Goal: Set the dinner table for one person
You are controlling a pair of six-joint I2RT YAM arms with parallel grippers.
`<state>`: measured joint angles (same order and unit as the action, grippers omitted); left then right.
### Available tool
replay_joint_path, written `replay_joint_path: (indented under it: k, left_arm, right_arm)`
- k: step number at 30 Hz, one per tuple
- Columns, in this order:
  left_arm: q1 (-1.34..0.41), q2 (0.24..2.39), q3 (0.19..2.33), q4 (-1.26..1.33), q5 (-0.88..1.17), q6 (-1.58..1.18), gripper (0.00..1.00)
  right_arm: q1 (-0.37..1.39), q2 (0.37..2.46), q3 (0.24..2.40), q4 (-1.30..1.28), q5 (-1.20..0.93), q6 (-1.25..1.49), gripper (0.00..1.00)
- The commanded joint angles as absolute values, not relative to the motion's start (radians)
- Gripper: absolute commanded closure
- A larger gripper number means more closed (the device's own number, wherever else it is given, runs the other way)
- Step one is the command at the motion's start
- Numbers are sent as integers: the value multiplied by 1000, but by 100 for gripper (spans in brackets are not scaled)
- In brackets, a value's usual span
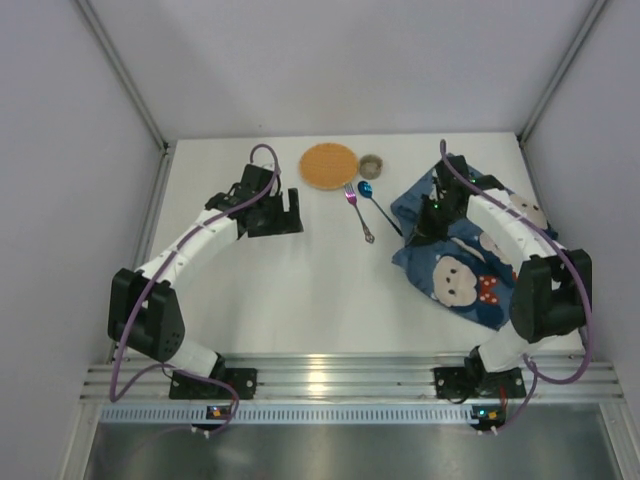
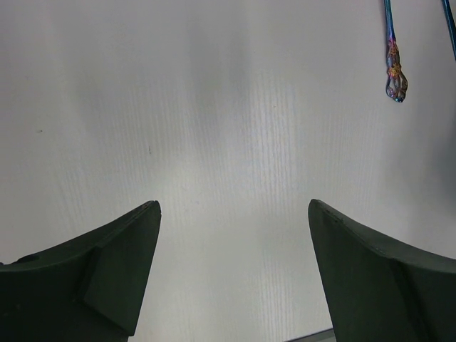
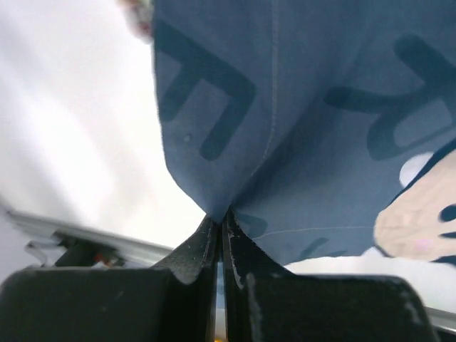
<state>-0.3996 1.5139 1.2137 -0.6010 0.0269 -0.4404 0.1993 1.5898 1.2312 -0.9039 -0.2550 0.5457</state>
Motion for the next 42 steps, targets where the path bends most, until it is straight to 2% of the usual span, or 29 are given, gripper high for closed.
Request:
replay_joint_path:
  k: [1, 3, 6, 7, 8, 9, 10, 14, 18, 23, 28, 30, 35, 42]
  left_arm:
    - [-396, 1462, 1249, -617, 9, -433, 10]
    - [-396, 1451, 1247, -627, -27, -430, 10]
    - [-396, 1419, 1238, -647, -55, -430, 10]
    - [-396, 1413, 1235, -653, -61, -433, 10]
    - [-396, 1408, 1230, -658, -66, -437, 10]
    - [-396, 1396, 1229, -658, -67, -445, 10]
    - [-396, 1390, 1229, -661, -66, -449, 10]
    - [-397, 1362, 1236, -699, -60, -474, 10]
    - [-408, 1306, 1192, -709, -43, -494, 8]
    - [-487, 1311, 1088, -693, 67, -541, 7]
    - [-638, 1405, 1022, -655, 94, -590, 5]
    - [-658, 1475, 1020, -644, 106, -629, 5]
    - [-732, 1615, 1002, -558, 138, -695, 6]
    - [-792, 1770, 1074, -548, 121, -718, 7]
  right_arm:
    - [273, 1580, 1351, -841, -511, 618, 100]
    - [343, 1601, 1423, -799, -593, 708, 100]
    - [435, 1661, 1465, -588, -690, 875, 100]
    - [455, 1717, 1476, -525, -716, 920, 92]
    - [497, 1751, 1488, -389, -768, 961, 70]
    - [514, 1787, 1527, -340, -787, 1030, 23]
    - [531, 1865, 1564, -313, -801, 1048, 14]
    - [566, 1945, 1715, -321, -816, 1054, 2]
    - [494, 1859, 1636, -330, -790, 999, 0]
    - [249, 1685, 1419, -391, -761, 870, 1]
    - [8, 1606, 1367, -728, -548, 638, 1]
    - [-69, 1597, 1324, -774, -471, 578, 2]
    - [-135, 1582, 1188, -798, -376, 534, 2]
    - [-147, 1612, 1160, -798, -296, 480, 3]
